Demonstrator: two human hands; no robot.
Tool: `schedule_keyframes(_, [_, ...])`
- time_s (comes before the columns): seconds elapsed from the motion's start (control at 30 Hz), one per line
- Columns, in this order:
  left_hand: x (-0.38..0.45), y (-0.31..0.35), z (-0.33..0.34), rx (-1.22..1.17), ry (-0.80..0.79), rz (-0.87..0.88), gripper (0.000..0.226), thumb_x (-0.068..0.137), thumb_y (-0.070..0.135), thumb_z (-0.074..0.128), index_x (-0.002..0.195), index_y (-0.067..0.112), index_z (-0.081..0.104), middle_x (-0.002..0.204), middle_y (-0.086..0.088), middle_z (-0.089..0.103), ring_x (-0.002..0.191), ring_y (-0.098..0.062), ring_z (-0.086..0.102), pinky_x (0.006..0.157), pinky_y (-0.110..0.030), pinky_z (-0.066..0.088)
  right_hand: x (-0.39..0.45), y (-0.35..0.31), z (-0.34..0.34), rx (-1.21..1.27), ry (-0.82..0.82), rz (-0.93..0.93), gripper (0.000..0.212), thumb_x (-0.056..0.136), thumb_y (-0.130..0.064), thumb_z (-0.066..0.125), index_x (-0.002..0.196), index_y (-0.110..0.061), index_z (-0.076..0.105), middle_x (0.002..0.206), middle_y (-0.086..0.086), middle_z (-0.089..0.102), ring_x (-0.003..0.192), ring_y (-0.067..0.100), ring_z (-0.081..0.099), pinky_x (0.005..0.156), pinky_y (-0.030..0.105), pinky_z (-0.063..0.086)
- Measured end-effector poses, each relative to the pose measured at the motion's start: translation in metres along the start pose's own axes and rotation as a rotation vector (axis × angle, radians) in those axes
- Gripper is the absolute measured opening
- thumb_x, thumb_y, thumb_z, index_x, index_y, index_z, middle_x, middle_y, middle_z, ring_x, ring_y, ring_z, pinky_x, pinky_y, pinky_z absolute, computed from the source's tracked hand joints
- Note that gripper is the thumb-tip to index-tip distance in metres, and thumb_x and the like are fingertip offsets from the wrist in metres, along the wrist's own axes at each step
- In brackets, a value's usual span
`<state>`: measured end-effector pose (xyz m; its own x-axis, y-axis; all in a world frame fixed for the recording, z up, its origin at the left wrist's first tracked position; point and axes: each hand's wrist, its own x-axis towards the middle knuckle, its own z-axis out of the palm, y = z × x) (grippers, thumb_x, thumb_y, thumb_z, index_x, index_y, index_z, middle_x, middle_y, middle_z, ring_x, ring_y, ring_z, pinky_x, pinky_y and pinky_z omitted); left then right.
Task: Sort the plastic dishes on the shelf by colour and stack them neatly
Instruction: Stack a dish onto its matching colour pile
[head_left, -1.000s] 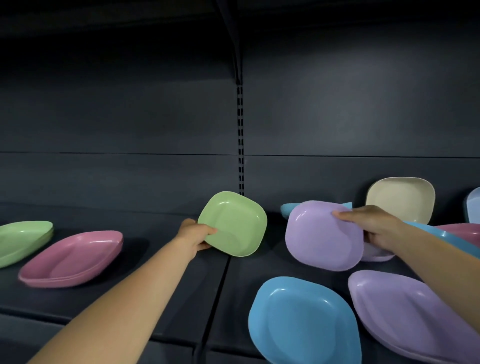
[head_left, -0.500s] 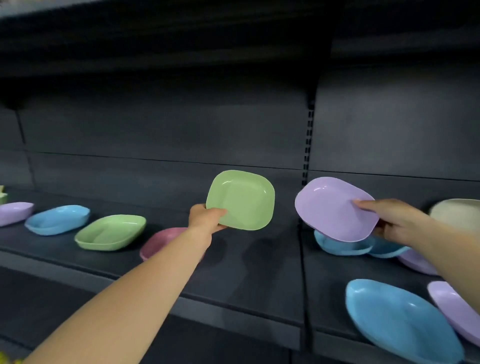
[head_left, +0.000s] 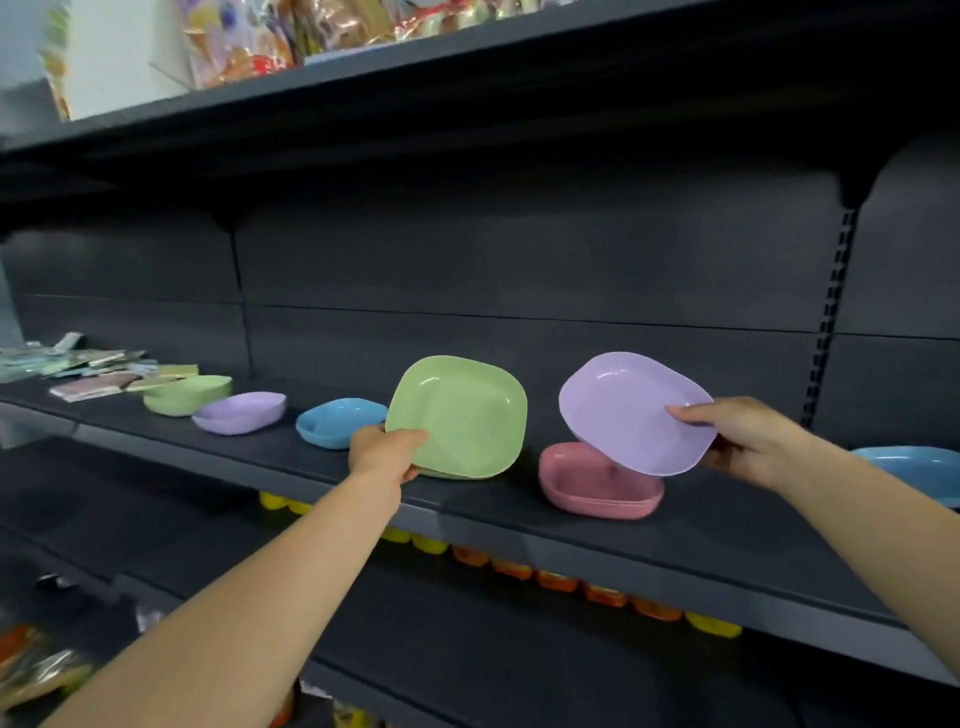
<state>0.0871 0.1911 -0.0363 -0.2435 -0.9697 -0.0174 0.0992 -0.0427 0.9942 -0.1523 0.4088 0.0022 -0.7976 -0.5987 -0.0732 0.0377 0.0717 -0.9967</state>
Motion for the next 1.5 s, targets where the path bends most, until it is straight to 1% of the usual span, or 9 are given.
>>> schedule_keyframes(0.13, [0.02, -0.002, -0.033, -0.049, 0.01, -0.028, 0.02, 0.084, 0.0, 0.064, 0.076, 0.016, 0.055, 0.096, -0.009, 0.061, 0.085, -0.025, 0.06, 0.053, -0.027, 0.046, 0.003, -0.001, 0.044, -0.015, -0.015, 0.001, 0.019, 0.085, -0.006, 0.067, 0.102, 0.001, 0.062, 0.097, 0.013, 0.065, 0.088, 0.03, 0.059, 0.072, 0.034, 0.049])
schedule_keyframes(0.23, [0.041, -0.001, -0.044, -0.037, 0.0, -0.046, 0.016, 0.084, 0.001, 0.065, 0.081, 0.015, 0.056, 0.102, -0.01, 0.061, 0.091, -0.026, 0.061, 0.053, -0.026, 0.048, 0.011, -0.005, 0.068, 0.003, -0.011, 0.002, 0.026, 0.083, -0.006, 0.068, 0.108, 0.002, 0.062, 0.099, 0.014, 0.066, 0.091, 0.031, 0.061, 0.082, 0.038, 0.05])
schedule_keyframes(0.43, [0.088, -0.006, -0.034, 0.07, -0.091, -0.073, 0.016, 0.083, 0.003, 0.067, 0.08, 0.011, 0.054, 0.102, -0.013, 0.062, 0.08, -0.022, 0.061, 0.053, -0.027, 0.049, 0.035, -0.012, 0.098, -0.051, -0.053, -0.013, 0.029, 0.079, -0.003, 0.072, 0.107, 0.002, 0.066, 0.106, 0.016, 0.069, 0.091, 0.031, 0.066, 0.068, 0.035, 0.052])
schedule_keyframes(0.53, [0.112, -0.012, -0.018, 0.21, -0.135, -0.087, 0.01, 0.082, 0.007, 0.067, 0.085, 0.006, 0.058, 0.099, -0.014, 0.065, 0.077, -0.023, 0.064, 0.048, -0.026, 0.049, 0.055, -0.014, 0.109, -0.046, -0.074, -0.016, 0.025, 0.08, -0.003, 0.07, 0.104, 0.002, 0.067, 0.107, 0.017, 0.069, 0.09, 0.032, 0.066, 0.069, 0.036, 0.054])
schedule_keyframes(0.7, [0.137, -0.018, -0.001, 0.635, -0.159, -0.024, 0.025, 0.083, 0.012, 0.049, 0.101, -0.002, 0.06, 0.062, -0.008, 0.059, 0.039, -0.013, 0.05, 0.036, -0.018, 0.034, 0.086, -0.02, 0.125, -0.044, -0.073, -0.044, 0.019, 0.082, -0.003, 0.069, 0.101, 0.001, 0.067, 0.102, 0.015, 0.069, 0.082, 0.027, 0.066, 0.067, 0.033, 0.053])
schedule_keyframes(0.83, [0.145, -0.018, 0.003, 0.932, -0.256, 0.014, 0.013, 0.083, 0.016, 0.045, 0.075, 0.008, 0.053, 0.056, -0.002, 0.056, 0.046, -0.014, 0.05, 0.046, -0.021, 0.038, 0.108, -0.02, 0.133, -0.032, -0.078, -0.053, 0.02, 0.082, -0.002, 0.068, 0.102, 0.001, 0.066, 0.1, 0.013, 0.069, 0.081, 0.025, 0.065, 0.065, 0.032, 0.052])
schedule_keyframes(1.03, [0.153, -0.023, 0.004, 1.111, -0.399, 0.037, 0.024, 0.082, 0.036, 0.054, 0.073, 0.015, 0.049, 0.057, 0.001, 0.055, 0.046, -0.013, 0.048, 0.046, -0.019, 0.035, 0.13, -0.017, 0.142, -0.04, -0.068, -0.05, 0.013, 0.082, -0.003, 0.069, 0.095, -0.003, 0.068, 0.098, 0.011, 0.069, 0.085, 0.026, 0.065, 0.069, 0.032, 0.053])
schedule_keyframes(1.33, [0.168, -0.032, 0.004, 1.169, -0.479, 0.09, 0.053, 0.076, 0.068, 0.052, 0.073, 0.015, 0.047, 0.064, 0.003, 0.055, 0.05, -0.013, 0.05, 0.056, -0.023, 0.04, 0.145, -0.022, 0.158, -0.032, -0.046, -0.065, 0.012, 0.082, -0.002, 0.068, 0.094, -0.002, 0.066, 0.097, 0.012, 0.068, 0.083, 0.028, 0.064, 0.071, 0.035, 0.053])
schedule_keyframes(1.5, [0.184, -0.023, -0.008, 0.906, -0.501, 0.126, 0.058, 0.071, 0.073, 0.055, 0.08, 0.016, 0.049, 0.077, -0.002, 0.062, 0.062, -0.018, 0.056, 0.056, -0.024, 0.041, 0.15, -0.025, 0.173, -0.058, -0.006, -0.108, 0.017, 0.082, -0.002, 0.069, 0.099, -0.002, 0.066, 0.098, 0.011, 0.067, 0.083, 0.025, 0.064, 0.067, 0.03, 0.051])
